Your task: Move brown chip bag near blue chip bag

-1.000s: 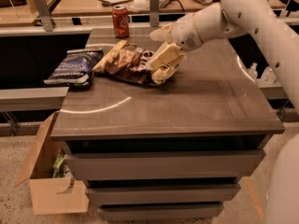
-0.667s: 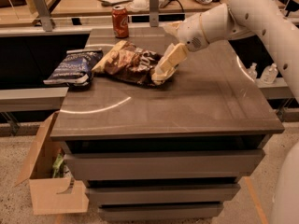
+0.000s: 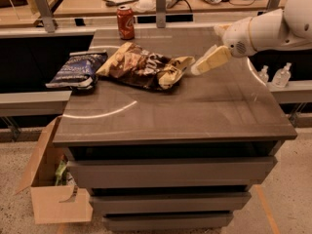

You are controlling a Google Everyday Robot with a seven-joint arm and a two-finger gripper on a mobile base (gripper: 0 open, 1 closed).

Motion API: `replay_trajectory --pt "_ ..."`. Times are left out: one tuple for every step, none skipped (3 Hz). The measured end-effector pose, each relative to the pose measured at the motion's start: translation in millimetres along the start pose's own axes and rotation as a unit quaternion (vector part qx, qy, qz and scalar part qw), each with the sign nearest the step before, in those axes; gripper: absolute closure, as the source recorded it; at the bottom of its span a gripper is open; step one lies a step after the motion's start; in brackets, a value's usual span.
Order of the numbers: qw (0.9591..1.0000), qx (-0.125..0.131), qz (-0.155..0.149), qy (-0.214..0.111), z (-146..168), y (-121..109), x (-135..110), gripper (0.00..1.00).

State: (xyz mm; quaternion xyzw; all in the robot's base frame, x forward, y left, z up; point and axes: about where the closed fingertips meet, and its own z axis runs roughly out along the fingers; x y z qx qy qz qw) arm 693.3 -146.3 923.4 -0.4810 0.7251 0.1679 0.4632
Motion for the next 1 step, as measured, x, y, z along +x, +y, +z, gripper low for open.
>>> replay_trajectory --pt "1.0 0.003 0.002 -0.001 -0.8 -1.5 0.9 0.0"
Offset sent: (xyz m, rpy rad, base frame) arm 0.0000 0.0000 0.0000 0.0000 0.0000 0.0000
